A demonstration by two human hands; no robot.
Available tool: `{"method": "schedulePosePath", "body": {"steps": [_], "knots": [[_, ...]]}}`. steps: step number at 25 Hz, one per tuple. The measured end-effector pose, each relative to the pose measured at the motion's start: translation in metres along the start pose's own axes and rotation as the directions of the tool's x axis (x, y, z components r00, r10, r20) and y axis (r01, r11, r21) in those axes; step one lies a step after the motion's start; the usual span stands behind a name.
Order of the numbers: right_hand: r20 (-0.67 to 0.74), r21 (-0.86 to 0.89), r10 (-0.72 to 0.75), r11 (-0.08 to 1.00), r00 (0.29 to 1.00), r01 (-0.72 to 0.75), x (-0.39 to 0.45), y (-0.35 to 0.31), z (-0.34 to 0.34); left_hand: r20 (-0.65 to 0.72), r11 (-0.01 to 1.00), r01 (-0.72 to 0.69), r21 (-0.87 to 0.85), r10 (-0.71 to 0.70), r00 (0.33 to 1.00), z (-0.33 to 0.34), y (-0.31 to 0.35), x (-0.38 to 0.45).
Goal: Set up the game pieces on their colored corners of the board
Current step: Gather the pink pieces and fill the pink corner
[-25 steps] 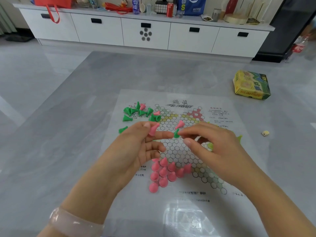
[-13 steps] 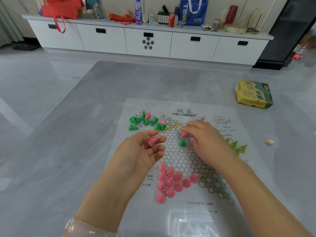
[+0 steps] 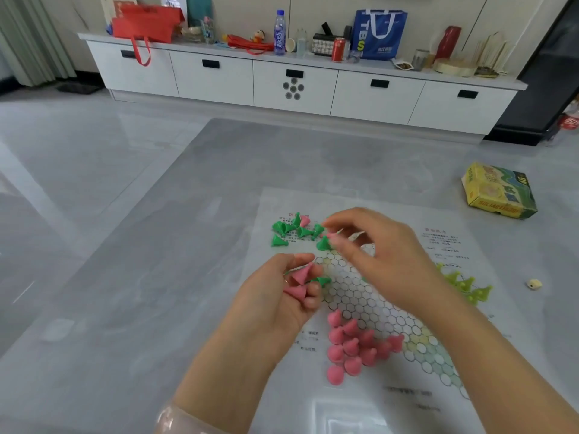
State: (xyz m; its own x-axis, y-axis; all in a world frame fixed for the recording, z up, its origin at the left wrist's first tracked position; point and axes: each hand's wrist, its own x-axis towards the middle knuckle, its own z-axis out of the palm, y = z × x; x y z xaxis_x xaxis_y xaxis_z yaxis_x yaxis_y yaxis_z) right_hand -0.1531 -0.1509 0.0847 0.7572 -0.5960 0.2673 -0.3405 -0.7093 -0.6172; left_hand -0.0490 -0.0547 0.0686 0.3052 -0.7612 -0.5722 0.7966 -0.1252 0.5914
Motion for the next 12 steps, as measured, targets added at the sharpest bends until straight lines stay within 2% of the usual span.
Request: {"method": "schedulePosePath", "body": {"steps": [2, 4, 8, 12], "knots": [[-0.065, -0.107, 0.124, 0.986, 0.99, -0.13, 0.021, 0.016, -0.001, -0.04, 0.999, -0.031, 0.006, 0.031, 0.999, -0.004, 0.005, 0.001], [-0.014, -0.287, 0.206, 0.937, 0.979, -0.201, 0.044, 0.035, 0.005, -0.057, 0.998, -0.06, 0.033, 0.062, 0.996, -0.007, 0.01, 0.001], [0.248, -0.47, 0.263, 0.874, 0.932, -0.121, 0.074, 0.047, 0.022, -0.041, 0.996, -0.08, 0.029, 0.082, 0.996, -0.011, 0.015, -0.001], [0.337, -0.54, 0.314, 0.837, 0.888, -0.091, 0.083, 0.043, 0.024, -0.036, 0.993, -0.11, 0.038, 0.112, 0.993, -0.011, 0.02, -0.004]]}}
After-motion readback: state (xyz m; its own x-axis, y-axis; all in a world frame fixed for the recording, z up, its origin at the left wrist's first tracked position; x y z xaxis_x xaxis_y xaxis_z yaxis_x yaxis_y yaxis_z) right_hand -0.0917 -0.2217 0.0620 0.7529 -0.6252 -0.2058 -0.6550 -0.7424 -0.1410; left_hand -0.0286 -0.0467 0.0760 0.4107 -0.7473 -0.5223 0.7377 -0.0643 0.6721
